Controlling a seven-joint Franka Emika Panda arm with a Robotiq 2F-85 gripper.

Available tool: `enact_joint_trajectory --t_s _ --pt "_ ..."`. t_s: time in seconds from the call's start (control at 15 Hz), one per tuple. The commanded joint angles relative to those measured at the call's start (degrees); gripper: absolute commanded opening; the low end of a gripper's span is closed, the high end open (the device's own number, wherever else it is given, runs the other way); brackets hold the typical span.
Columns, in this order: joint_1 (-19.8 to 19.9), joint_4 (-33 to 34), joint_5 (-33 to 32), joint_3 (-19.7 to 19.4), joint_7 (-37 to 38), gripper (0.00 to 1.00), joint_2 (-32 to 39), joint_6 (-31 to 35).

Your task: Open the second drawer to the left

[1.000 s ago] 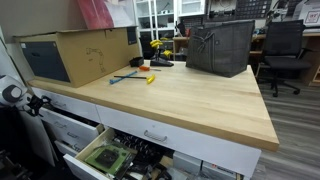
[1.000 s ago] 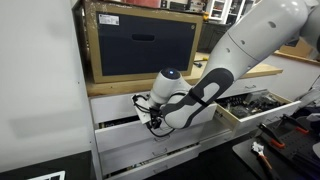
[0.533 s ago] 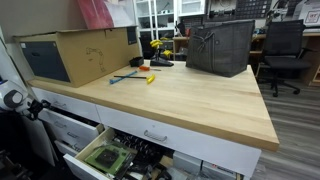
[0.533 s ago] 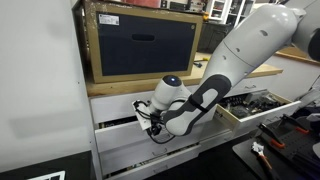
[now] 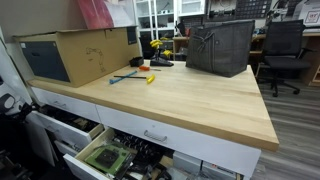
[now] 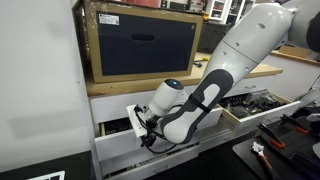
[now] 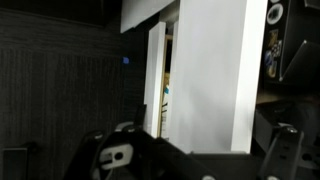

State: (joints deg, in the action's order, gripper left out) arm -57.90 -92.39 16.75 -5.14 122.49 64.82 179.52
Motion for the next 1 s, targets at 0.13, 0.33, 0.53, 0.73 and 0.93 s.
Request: enact_joint_trajectory --t_s 0.13,0.33,0.53,0.73,0.93 --pt "2.4 -2.9 0.0 8.8 -6.3 1.0 -4.6 0.0" --pt "3.1 -4.4 0.2 11.7 -9.2 1.0 -6.8 -0.4" --pt "2.6 -5.6 0.5 12.1 -11.2 1.0 -8.8 -0.7" --pt "0.0 -7.3 0.1 8.9 -12.3 1.0 -11.8 -1.9" --pt "-1.8 -10.2 -2.8 5.9 -17.2 1.0 -17.2 -5.0"
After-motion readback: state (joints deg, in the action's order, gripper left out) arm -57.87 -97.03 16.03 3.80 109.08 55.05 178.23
